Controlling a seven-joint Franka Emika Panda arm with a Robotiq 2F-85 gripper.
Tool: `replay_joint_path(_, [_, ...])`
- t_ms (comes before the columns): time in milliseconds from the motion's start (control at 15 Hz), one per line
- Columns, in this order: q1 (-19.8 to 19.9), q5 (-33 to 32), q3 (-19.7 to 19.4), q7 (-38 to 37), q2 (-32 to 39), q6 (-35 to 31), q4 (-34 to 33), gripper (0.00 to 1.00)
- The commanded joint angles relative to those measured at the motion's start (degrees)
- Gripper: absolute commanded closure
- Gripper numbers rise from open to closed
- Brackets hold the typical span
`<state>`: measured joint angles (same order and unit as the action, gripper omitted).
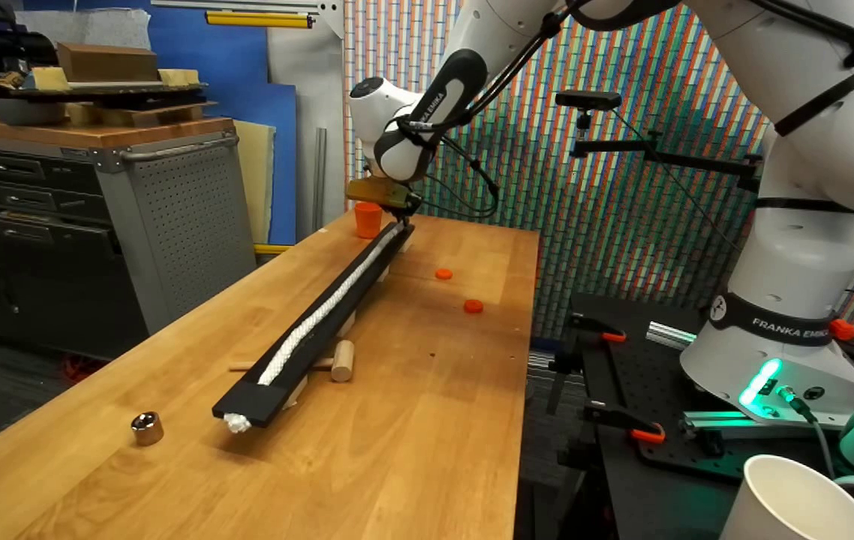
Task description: Stretch the white rope completely in the middle of the black object
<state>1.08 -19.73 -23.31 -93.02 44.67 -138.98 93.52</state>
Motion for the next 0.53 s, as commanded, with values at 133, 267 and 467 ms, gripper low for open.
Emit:
replay_joint_path(133, [-1.6, -1.4, -2.4, -3.7, 1.1, -1.8, -0.6, 0.97])
replay_joint_path(267, [-1.6, -1.5, -2.5, -4.5, 1.6, -2.7, -0.8, 0.97])
replay_joint_path(467, [-1.7, -1.6, -2.7, -5.3, 2.2, -3.0, -1.1, 0.97])
